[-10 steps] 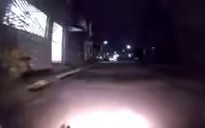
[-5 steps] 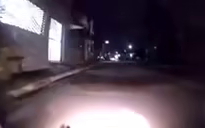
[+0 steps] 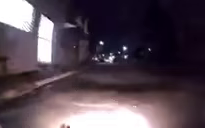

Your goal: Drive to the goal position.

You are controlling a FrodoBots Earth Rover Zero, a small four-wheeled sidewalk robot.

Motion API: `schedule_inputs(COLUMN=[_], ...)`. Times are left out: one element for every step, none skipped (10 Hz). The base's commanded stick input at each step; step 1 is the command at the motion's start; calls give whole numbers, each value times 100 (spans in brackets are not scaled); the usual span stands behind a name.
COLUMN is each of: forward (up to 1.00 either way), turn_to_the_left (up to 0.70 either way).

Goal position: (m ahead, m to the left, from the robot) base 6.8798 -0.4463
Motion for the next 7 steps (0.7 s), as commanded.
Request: schedule_inputs(forward=[100, 100, 100, 100, 100, 100, 100], turn_to_the_left=[0, 0, 0, 0, 0, 0, 0])
